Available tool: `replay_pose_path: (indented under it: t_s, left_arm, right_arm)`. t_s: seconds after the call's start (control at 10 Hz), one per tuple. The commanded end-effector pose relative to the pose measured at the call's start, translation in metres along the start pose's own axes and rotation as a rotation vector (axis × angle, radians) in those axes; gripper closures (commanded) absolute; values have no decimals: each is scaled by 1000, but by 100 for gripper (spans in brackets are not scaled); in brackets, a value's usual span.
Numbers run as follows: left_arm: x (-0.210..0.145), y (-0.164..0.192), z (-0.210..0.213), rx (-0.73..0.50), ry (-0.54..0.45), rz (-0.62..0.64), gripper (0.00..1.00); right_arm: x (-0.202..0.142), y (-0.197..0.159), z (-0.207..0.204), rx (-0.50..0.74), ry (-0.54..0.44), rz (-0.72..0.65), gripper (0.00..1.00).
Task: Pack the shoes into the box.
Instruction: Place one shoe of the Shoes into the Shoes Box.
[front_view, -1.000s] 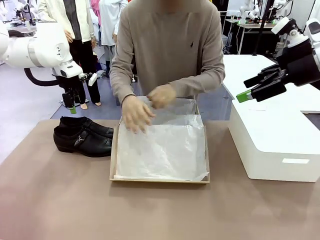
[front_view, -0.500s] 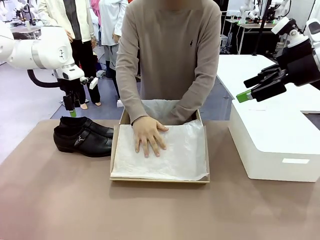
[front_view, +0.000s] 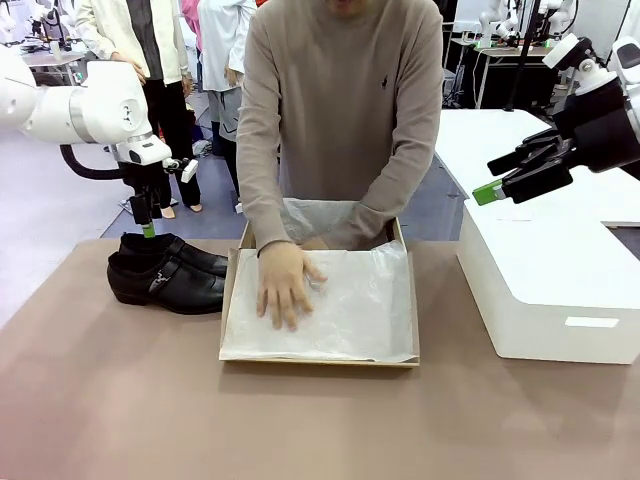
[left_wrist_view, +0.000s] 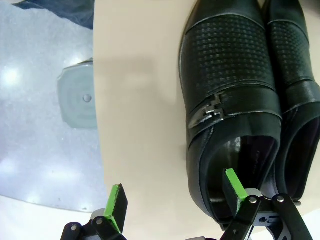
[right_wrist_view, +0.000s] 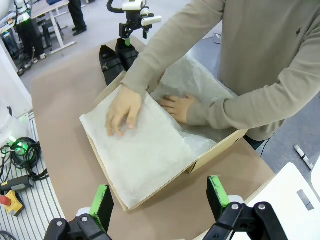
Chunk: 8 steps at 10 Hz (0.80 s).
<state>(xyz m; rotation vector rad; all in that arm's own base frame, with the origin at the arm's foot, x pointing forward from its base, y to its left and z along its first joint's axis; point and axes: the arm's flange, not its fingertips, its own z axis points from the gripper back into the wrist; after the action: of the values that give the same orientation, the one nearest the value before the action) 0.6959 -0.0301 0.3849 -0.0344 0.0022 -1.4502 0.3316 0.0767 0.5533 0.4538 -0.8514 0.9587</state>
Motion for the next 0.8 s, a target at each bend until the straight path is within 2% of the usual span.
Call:
replay_pose_path:
  t_s: [0.0,0.7]
  left_arm:
    - [0,11,0,9,27,14,0]
    - [-1,22,-17,-47,38,1,0]
  right_arm:
    - [0,-2,-1,10,-14,10,0]
    - [0,-2,-1,10,-14,10,0]
